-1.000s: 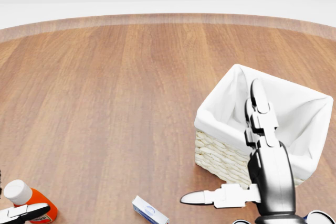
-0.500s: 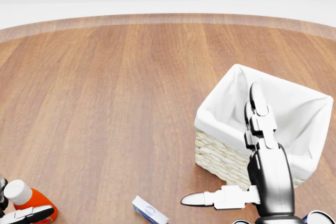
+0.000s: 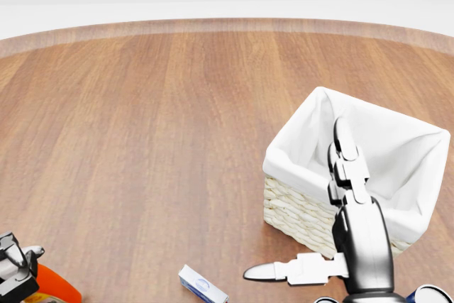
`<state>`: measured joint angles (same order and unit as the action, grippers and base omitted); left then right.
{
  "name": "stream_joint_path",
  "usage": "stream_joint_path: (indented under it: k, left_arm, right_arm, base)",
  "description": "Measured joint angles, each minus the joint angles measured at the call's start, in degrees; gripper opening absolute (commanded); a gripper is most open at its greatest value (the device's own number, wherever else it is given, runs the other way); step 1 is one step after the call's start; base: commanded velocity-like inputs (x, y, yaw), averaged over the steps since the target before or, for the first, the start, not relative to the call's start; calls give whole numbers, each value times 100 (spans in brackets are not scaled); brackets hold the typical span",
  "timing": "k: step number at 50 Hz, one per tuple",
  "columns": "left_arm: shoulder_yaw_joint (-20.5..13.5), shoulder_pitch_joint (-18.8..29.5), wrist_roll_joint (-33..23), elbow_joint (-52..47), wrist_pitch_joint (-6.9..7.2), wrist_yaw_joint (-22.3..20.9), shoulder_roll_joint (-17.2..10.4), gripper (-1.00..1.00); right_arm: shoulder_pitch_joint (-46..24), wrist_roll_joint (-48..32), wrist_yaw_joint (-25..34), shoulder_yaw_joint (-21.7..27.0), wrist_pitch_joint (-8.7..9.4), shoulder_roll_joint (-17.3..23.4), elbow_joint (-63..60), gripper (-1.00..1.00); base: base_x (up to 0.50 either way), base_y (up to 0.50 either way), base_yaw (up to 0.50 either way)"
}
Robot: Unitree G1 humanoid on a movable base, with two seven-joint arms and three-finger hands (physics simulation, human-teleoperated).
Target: Pick up the ketchup, and put it in the basket.
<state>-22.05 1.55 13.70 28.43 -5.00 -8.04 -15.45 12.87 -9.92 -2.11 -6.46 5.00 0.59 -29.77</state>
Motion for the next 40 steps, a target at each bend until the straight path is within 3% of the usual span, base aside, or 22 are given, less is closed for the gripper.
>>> stream_joint_path:
  k: [13, 31, 40]
  left_arm:
    - [44, -126, -66, -292, 0, 10, 70, -87]
    - [17, -334, -423, -2226, 6, -101, 411, -91]
    - [117, -309, -796, -2975, 127, -152, 566, -91]
  right_arm:
    - [34, 19, 3, -13, 0, 7, 56, 100]
    - [46, 31, 19, -23, 0, 10, 54, 100]
    - [36, 28, 11, -38, -2, 10, 94, 100]
  base:
    - [0, 0, 0]
    - [0, 0, 0]
    - [0, 0, 0]
